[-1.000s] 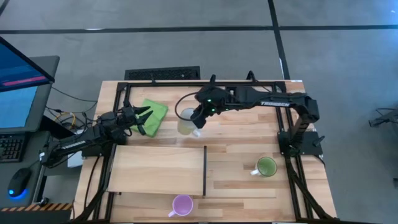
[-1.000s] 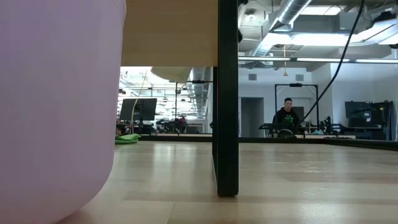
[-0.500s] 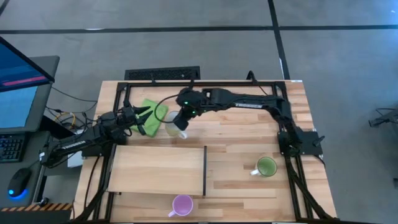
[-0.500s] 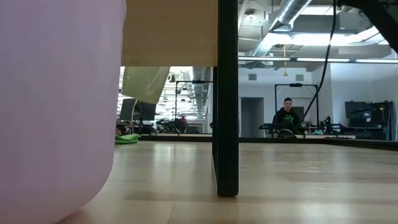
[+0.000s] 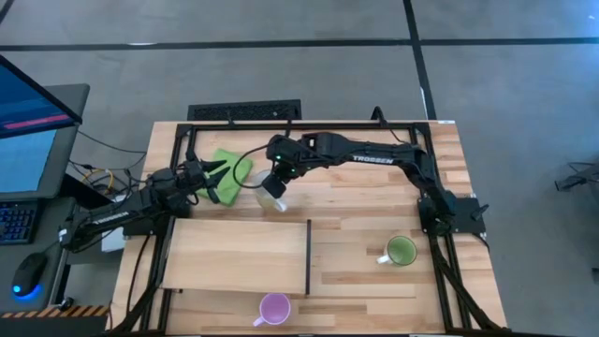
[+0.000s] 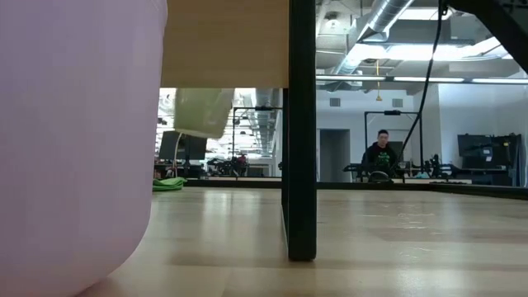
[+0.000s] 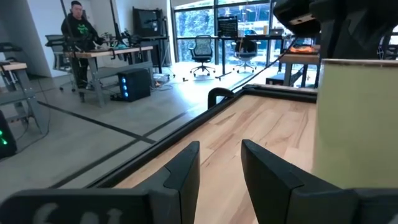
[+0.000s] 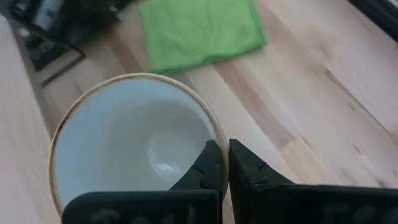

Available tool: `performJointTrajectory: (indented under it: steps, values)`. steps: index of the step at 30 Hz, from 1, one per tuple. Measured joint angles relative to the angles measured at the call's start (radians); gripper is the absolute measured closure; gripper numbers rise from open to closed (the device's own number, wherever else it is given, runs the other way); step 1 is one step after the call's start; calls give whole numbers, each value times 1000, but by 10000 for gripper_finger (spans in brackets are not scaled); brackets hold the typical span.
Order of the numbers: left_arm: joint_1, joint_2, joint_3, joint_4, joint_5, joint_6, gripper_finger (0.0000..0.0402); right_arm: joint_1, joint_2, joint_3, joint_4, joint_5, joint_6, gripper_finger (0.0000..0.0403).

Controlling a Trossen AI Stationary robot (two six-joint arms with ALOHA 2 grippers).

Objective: Stack small to large cups/mugs on shelf
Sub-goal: Put the light green mug on the shelf

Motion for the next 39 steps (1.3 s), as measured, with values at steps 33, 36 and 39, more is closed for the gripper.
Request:
performJointTrajectory:
  steps: [33,36,39]
  values:
    - [0,73,0,0,3,-6,291,-10,170,2,-31,36,318,384]
    - [0,73,0,-1,8,-6,291,-7,180,4,-17,23,325,384]
    - [0,80,0,-3,19,-7,291,-9,181,4,-9,10,325,384]
